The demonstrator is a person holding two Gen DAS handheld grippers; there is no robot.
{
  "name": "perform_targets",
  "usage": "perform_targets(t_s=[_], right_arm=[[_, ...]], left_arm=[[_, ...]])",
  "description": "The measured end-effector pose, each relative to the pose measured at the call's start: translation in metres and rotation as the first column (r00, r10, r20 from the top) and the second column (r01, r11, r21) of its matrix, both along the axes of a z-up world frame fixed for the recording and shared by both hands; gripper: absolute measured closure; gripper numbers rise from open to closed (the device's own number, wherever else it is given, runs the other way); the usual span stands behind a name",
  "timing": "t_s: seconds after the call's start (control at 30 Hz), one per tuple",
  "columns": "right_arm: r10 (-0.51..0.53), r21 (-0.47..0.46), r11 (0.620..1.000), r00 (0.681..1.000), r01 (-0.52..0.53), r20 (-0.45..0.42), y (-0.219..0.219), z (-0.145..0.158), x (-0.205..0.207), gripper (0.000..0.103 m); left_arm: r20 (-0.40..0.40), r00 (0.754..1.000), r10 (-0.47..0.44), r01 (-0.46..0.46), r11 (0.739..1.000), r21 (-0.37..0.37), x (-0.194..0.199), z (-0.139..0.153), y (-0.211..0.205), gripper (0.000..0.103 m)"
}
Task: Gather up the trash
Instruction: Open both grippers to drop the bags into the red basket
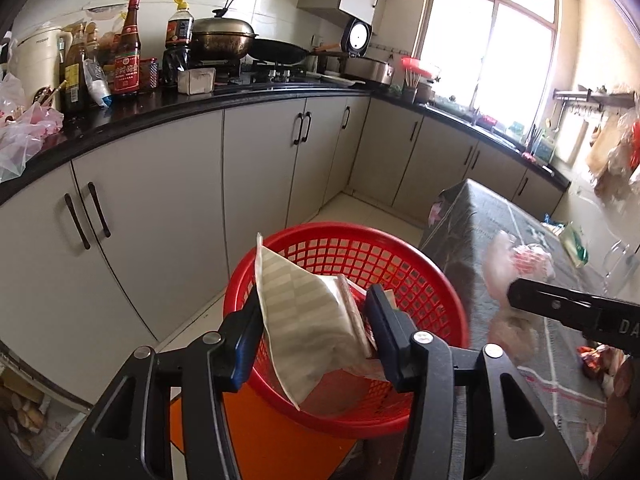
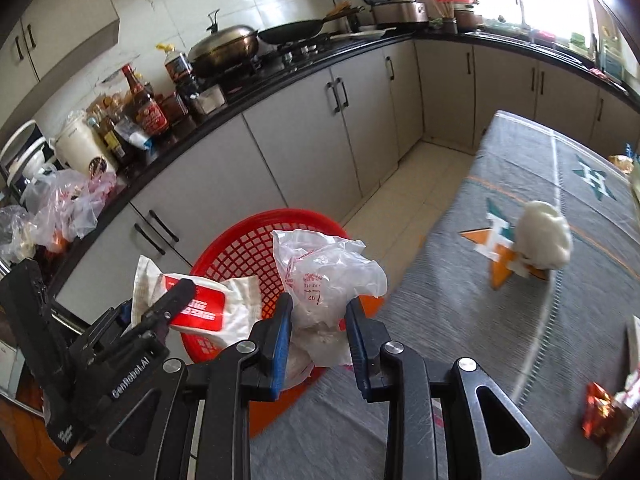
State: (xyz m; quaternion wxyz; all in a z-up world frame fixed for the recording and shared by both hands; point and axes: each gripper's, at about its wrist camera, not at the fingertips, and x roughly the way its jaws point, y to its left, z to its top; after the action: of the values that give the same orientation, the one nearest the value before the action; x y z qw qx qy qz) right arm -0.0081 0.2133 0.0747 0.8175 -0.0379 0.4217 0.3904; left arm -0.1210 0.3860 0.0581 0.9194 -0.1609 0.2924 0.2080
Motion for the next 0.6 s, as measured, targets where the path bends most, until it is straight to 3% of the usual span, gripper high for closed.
perform_targets(t_s=[0.13, 0.3, 0.6], right_arm=[[0.008, -0.021, 1.0, 1.0, -0.008, -0.017, 0.015, -0.01, 0.005, 0.071], [0.019, -0.019, 1.0, 0.999, -0.02, -0.046, 0.021, -0.017, 0.009, 0.061], [0.001, 0.02, 1.0, 0.999, 0.0, -0.039, -0.001, -0.008, 0.001, 0.059]], left_arm=[[-0.005, 1.0, -0.003, 0.003, 1.0, -0.001, 0.004, -0.003, 0.002, 0.043], [0.007, 1.0, 0.007, -0.007, 1.0, -0.02, -0.001, -0.002, 0.004, 0.042], [0.027, 1.0, -0.001, 0.002, 1.0, -0.018, -0.012, 0.006, -0.009, 0.041]])
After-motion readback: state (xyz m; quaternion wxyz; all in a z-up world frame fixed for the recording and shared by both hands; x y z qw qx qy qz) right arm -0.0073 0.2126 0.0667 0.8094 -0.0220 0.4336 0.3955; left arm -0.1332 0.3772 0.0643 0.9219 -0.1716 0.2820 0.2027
